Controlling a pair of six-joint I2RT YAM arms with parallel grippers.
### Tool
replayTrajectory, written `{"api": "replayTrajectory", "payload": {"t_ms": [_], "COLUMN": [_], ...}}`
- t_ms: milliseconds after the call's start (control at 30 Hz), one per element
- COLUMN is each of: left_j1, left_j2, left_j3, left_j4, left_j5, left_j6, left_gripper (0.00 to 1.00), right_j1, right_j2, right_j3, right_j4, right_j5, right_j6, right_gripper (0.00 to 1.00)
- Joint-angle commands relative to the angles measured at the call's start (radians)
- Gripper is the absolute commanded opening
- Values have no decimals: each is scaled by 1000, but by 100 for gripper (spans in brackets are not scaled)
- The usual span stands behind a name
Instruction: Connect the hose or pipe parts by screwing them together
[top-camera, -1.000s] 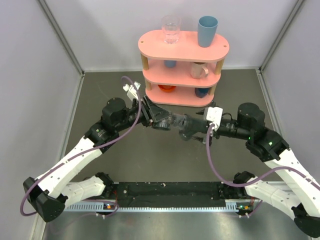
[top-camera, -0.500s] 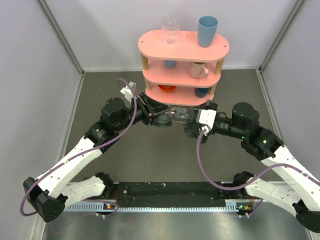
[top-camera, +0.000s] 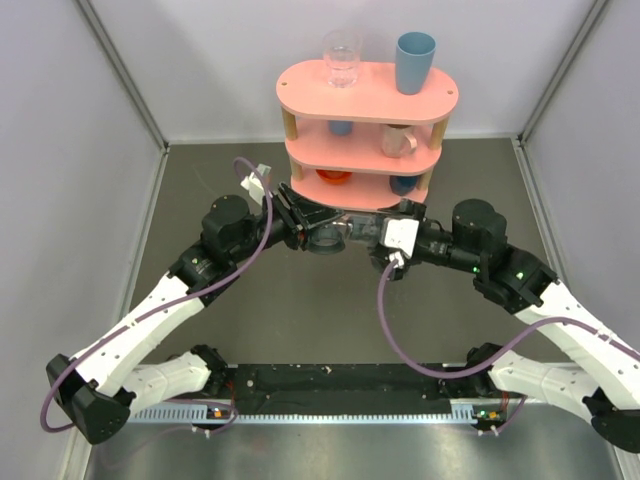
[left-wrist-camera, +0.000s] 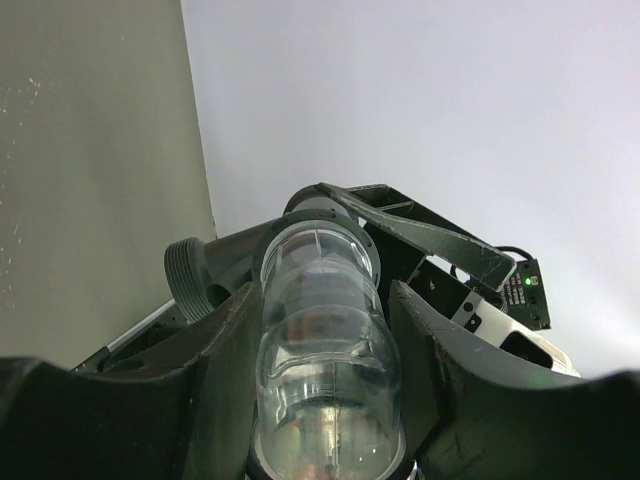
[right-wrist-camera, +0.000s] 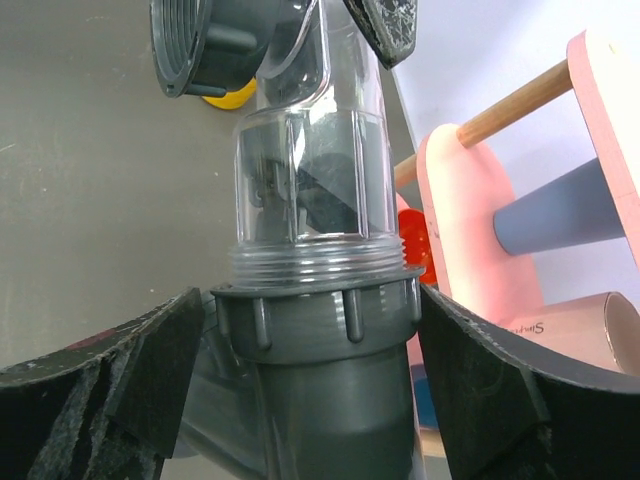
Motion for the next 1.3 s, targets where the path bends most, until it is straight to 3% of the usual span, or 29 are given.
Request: {"api": "replayTrajectory", "payload": {"t_ms": [0, 67, 100, 167, 200, 333, 400, 567, 767, 900, 1000, 1267], "left_j1": [2, 2, 2, 2, 2, 0, 2, 2, 0, 0, 2, 2], "left_j2": [-41, -40, -38, -35, -35, -44, -38, 28, 12, 32, 55, 71], "left_j3": [1, -5, -6, -17, -31, -120, -151, -86, -120, -68, -22, 20], "left_j4": [87, 101, 119, 154, 209, 552, 610, 572, 670, 541, 446, 343], "left_j5": [4, 9, 12, 22, 44, 87, 134, 419, 521, 646, 754, 839], "left_j6": [-33, -32, -24, -9, 21, 143, 274, 595, 888, 1099, 1193, 1295], "left_gripper": [0, 0, 0, 0, 0, 0, 0, 0, 0, 0, 0, 0], "right_j1": [11, 10, 11, 11, 11, 11, -1, -15, -50, -72, -92, -112], "right_j2": [3, 3, 8, 17, 23, 88, 118, 190, 229, 218, 217, 215], "right_j3": [56, 62, 66, 89, 100, 171, 229, 318, 347, 330, 313, 292], "right_j4": [42, 42, 42, 42, 40, 6, -42, -112, -164, -175, -188, -221], "right_j5": [8, -4, -9, -29, -35, -108, -156, -296, -401, -457, -513, -570], "right_j6": [-24, -21, -16, 19, 39, 138, 180, 261, 381, 424, 444, 474], "right_gripper": [77, 65, 50, 36, 23, 1, 0, 0, 0, 0, 0, 0]}}
